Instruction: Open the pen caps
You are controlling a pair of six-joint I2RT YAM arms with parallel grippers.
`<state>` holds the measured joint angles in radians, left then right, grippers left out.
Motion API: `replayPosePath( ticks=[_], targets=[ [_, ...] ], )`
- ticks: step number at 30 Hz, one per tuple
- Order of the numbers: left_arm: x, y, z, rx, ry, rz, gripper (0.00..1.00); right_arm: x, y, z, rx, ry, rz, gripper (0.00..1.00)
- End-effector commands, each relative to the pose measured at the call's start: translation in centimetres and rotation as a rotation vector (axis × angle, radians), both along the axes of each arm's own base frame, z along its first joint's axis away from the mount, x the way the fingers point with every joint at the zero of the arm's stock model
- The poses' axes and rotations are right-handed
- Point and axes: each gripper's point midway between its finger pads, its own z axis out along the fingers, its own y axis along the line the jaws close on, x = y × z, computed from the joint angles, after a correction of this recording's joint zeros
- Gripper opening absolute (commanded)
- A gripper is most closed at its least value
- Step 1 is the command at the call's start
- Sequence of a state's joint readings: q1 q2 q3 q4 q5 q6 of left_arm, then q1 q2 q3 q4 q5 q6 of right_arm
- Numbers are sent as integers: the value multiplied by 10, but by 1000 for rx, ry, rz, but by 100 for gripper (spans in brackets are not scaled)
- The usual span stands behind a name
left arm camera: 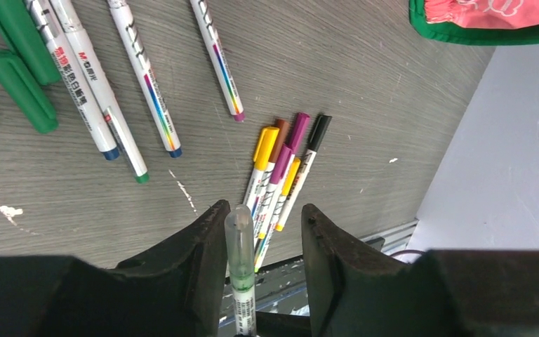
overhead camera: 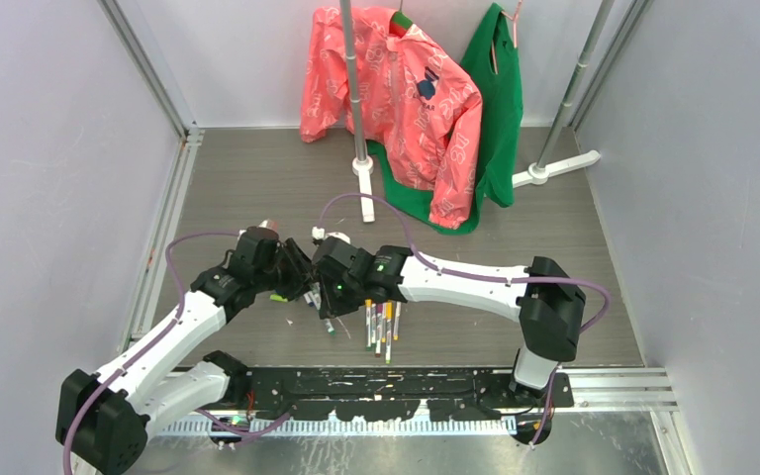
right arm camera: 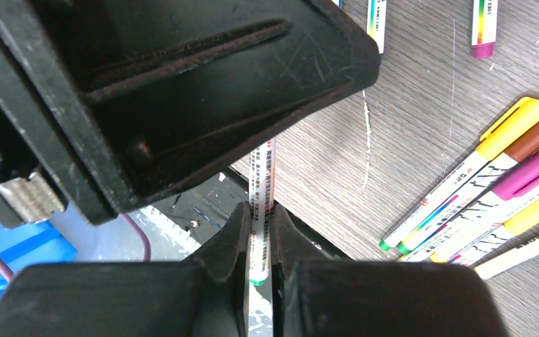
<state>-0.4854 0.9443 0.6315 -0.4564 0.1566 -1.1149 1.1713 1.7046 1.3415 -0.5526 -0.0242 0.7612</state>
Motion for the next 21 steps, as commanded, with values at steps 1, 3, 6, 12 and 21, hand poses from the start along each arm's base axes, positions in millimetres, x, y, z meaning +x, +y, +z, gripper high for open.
replayPosePath(
  ticks=[1,3,6,12,21],
  targets=[
    [6,2,6,32,-35,-6,41,6,12,25,81,-28,23,1],
    [7,2,5,40,-31,-9,38,9,10,26,86,-28,20,1],
    [8,1,4,39,-33,-10,29,11,8,25,87,-27,17,1],
    [8,-1,2,32,-31,-18,6,13,7,22,97,-19,10,1],
    [12,-2,13,33,-39,-14,0,13,7,22,97,-14,8,1]
  ],
)
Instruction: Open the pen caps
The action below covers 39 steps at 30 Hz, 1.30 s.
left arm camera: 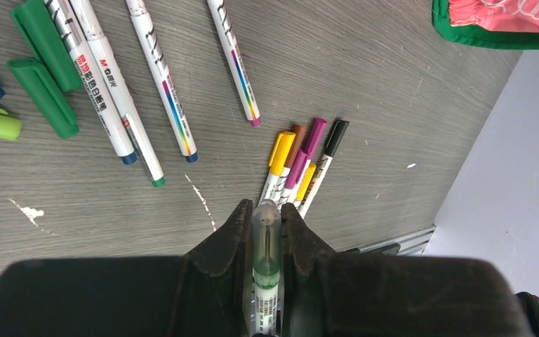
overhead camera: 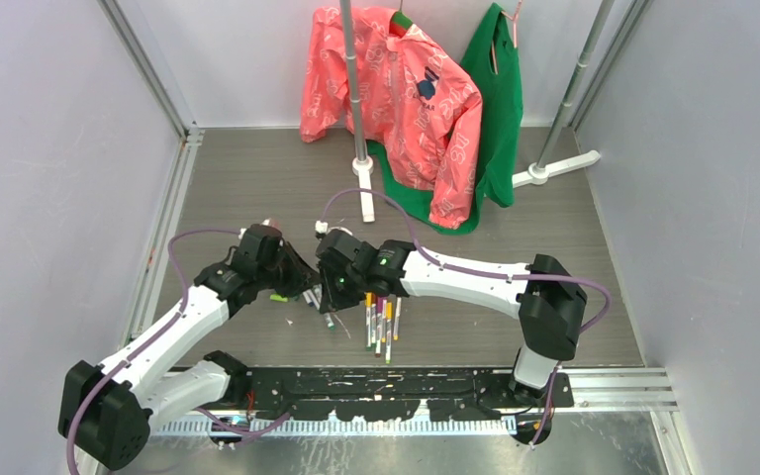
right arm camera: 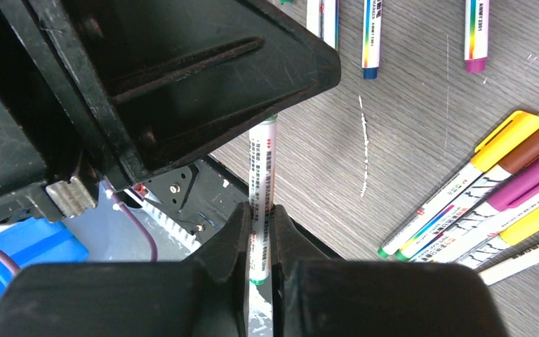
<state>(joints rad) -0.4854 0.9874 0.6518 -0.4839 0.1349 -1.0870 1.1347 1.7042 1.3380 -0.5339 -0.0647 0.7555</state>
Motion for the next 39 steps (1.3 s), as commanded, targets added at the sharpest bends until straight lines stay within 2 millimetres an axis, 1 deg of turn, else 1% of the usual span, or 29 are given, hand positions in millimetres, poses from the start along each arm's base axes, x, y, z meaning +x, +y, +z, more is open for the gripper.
replayPosePath(
  ticks=[1,6,13,19,23,26,28,32,33,34,35,36,39],
  targets=[
    [11,-6,23,-23,-66,-8,0,3,6,18,67,-32,11,1],
    [17,-2,25,-8,-82,25,0,-4,-7,7,48,-15,-1,1],
    [31,-3,22,-16,-80,68,0,-17,-37,-7,33,4,-36,1],
    [40,-6,14,-35,-68,101,0,-27,-57,-10,31,6,-60,1],
    [49,-8,13,-43,-71,119,0,-32,-65,-11,27,5,-67,1],
    [54,-10,14,-40,-74,111,0,-31,-68,-10,21,-9,-75,1],
    [53,-8,9,-2,-68,95,0,-18,-70,-6,0,-50,-97,1],
    [43,8,-11,100,-30,85,0,9,-66,-4,-54,-72,-78,1],
    [39,11,-15,117,-18,82,0,18,-66,-4,-66,-76,-77,1],
    [38,18,-20,153,-15,98,0,28,-65,-4,-75,-87,-78,1],
    [36,23,-25,182,-6,100,0,33,-62,-5,-71,-71,-59,1],
    [33,28,-29,205,1,103,0,43,-61,-5,-80,-75,-50,1],
    [27,41,-38,275,26,113,3,68,-58,-12,-120,-72,-14,1]
  ],
)
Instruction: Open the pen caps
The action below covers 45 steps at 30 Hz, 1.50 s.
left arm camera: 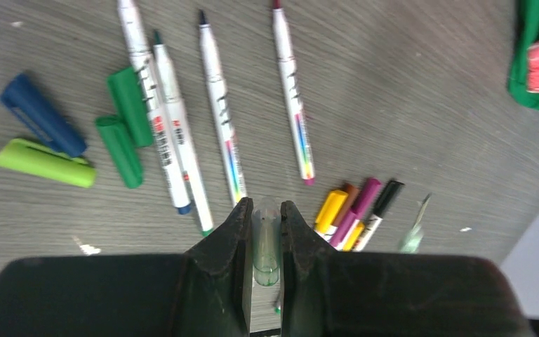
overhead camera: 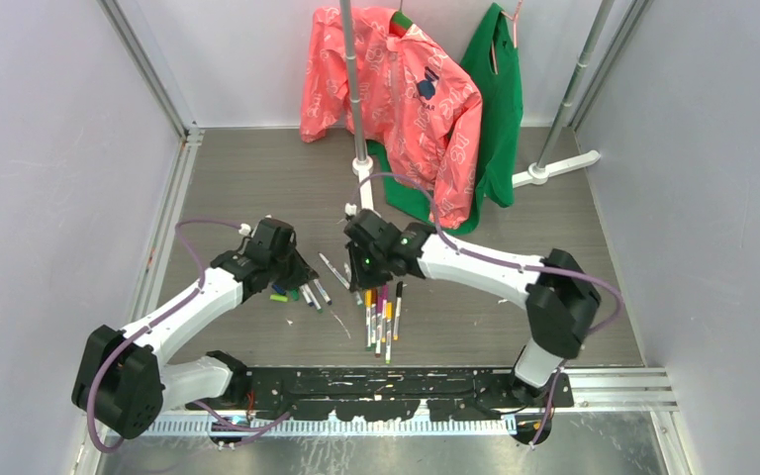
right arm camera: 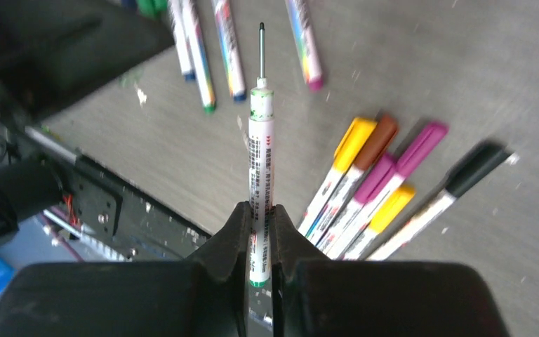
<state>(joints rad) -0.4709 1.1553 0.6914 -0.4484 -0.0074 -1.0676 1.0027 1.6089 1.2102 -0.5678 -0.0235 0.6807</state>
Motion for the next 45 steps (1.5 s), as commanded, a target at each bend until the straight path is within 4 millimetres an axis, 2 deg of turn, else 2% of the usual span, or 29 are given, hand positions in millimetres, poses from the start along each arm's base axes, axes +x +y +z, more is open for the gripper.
replayPosePath(
  ticks=[1,5,11,20,25,29,37,45],
  targets=[
    [-6,28,-11,146,18,24,3,36,6,1,-50,-26,98,1],
    [-15,43,-24,215,63,51,5,60,17,-21,-147,-23,175,1],
    [-29,58,-40,271,120,92,7,84,27,-46,-232,-37,225,1],
    [-50,74,-57,313,179,129,11,89,33,-73,-268,-11,263,1],
    [-55,77,-65,313,195,140,22,88,35,-81,-267,4,265,4],
    [-55,75,-70,310,207,142,32,87,38,-84,-262,13,272,12],
    [-54,75,-67,313,212,143,36,91,45,-78,-249,2,264,27],
    [-52,79,-44,316,172,154,37,100,55,-47,-200,-37,232,36]
  ],
)
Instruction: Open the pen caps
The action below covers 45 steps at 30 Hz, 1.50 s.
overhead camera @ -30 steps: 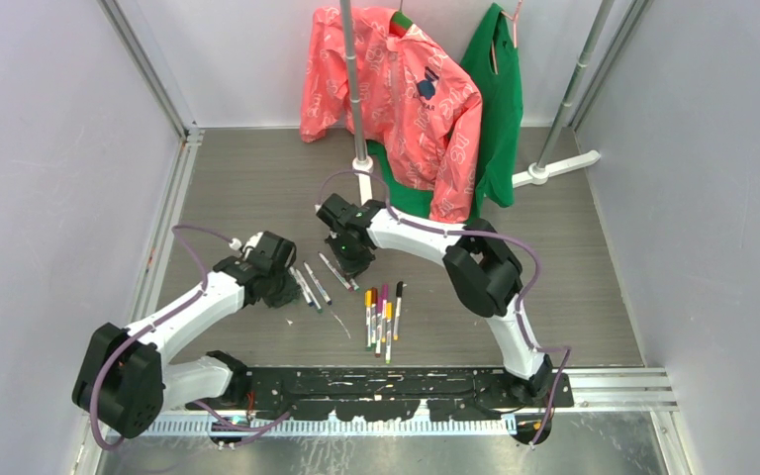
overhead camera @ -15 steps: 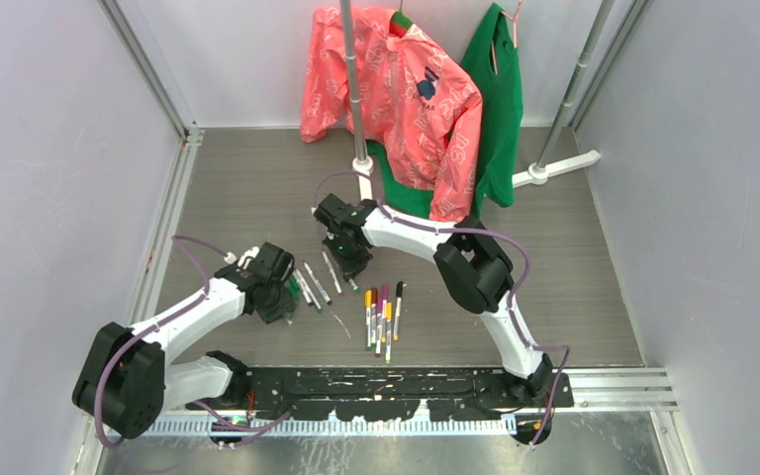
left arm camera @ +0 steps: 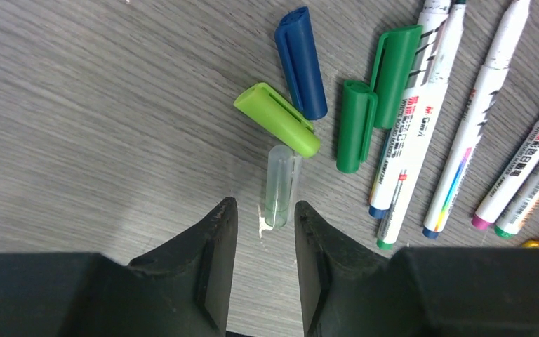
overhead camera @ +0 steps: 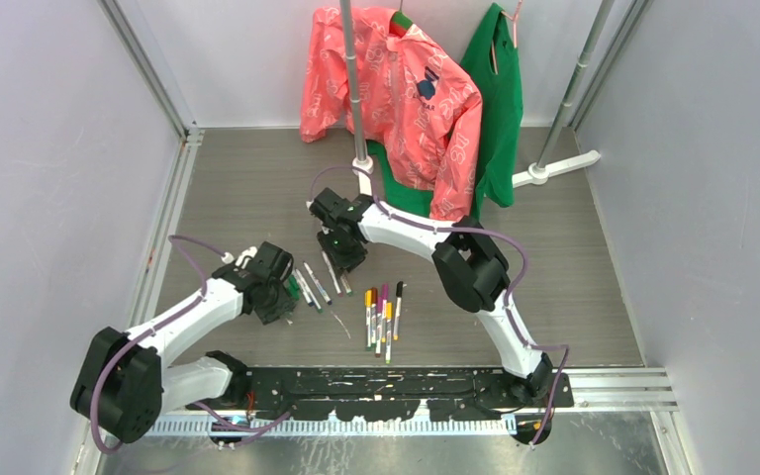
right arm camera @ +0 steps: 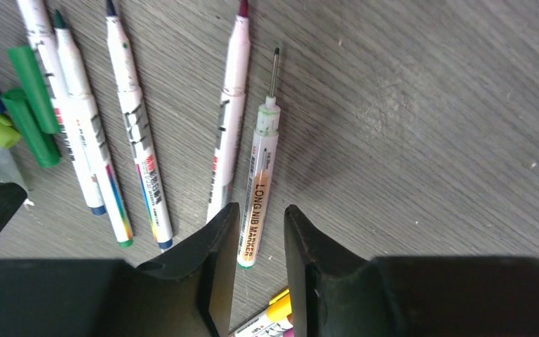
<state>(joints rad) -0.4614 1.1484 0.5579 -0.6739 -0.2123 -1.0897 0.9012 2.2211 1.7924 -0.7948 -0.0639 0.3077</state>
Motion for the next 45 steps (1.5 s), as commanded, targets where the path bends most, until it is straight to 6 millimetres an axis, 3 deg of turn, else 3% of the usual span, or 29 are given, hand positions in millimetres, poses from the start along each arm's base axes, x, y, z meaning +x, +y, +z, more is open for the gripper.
replayPosePath(
  ticks=[1,5,8,12,19,23,24,25,27,30,35,39,45],
  targets=[
    [12,4,28,11,-73,20,37,12,17,43,83,-69,-14,36],
    [18,5,47,5,-126,24,46,18,11,66,89,-126,-40,38],
    [24,6,64,13,-162,13,54,21,-5,81,60,-176,-94,38],
    [33,0,87,-10,-209,-9,57,14,-31,98,57,-219,-205,38],
    [43,-12,106,-85,-336,-74,59,-11,-84,98,32,-299,-356,41],
    [44,-28,114,-164,-367,-140,62,-33,-112,95,66,-304,-447,41],
    [43,-32,112,-178,-362,-157,65,-37,-116,92,82,-298,-470,41],
    [41,-34,110,-186,-350,-168,89,-42,-120,90,88,-288,-491,41],
    [38,-38,105,-198,-323,-186,96,-52,-128,82,72,-269,-518,41],
    [34,-40,98,-194,-309,-211,96,-64,-131,67,43,-245,-524,41],
    [28,-36,93,-191,-312,-204,95,-80,-118,47,7,-231,-493,41],
    [26,-34,95,-180,-311,-209,94,-84,-111,38,-5,-217,-502,41],
    [25,-32,103,-163,-320,-235,94,-86,-114,28,-43,-211,-560,41]
  ],
)
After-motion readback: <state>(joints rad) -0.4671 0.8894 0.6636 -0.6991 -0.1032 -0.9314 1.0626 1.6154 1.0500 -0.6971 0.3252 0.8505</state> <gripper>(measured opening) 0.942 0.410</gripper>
